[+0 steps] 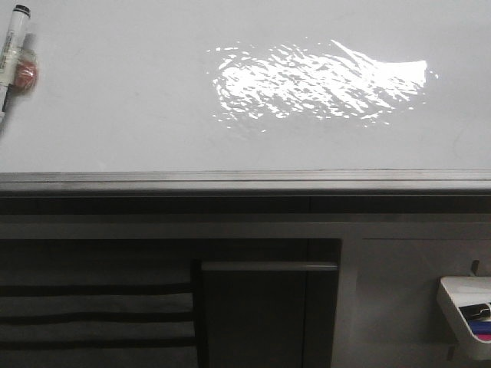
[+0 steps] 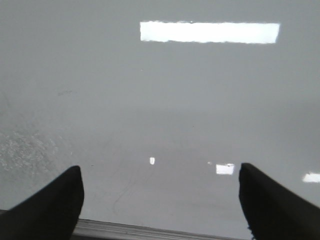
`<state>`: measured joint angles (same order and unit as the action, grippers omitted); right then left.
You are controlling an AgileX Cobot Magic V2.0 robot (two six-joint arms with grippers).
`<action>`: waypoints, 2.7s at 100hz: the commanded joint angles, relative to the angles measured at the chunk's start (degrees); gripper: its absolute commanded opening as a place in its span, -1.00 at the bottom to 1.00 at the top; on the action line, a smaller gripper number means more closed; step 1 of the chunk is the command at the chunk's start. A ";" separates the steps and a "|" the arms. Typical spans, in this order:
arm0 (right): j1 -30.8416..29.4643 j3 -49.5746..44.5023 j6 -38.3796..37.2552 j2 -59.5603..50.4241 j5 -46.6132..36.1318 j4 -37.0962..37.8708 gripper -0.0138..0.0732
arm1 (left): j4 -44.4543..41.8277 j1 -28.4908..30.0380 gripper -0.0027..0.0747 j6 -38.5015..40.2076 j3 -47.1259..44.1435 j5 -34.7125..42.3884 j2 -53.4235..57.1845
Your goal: Write number 9 on whiteboard
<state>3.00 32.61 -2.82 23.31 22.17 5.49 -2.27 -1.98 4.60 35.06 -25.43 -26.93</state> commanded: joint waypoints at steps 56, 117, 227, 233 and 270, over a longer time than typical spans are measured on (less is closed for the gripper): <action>-0.38 1.96 0.45 0.88 -4.63 0.82 0.61 | 0.46 -9.42 0.20 0.15 0.24 12.59 -14.00; -0.38 1.96 0.45 0.88 -3.49 0.82 0.61 | -5.88 -13.51 0.19 0.15 0.36 40.22 -44.52; -0.38 1.96 0.45 0.88 -3.49 0.82 0.61 | -8.33 -11.19 -0.50 0.09 0.36 45.97 -50.25; -0.38 1.96 0.45 0.88 -3.49 0.82 0.61 | -8.33 -11.19 -0.50 0.09 0.36 44.74 -50.25; -0.38 1.96 0.45 0.88 -4.28 0.82 0.61 | -8.33 -11.19 -0.98 0.09 0.36 39.59 -45.90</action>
<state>3.00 32.61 -2.82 23.31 22.65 5.49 -10.95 -13.37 4.48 34.02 12.41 -75.70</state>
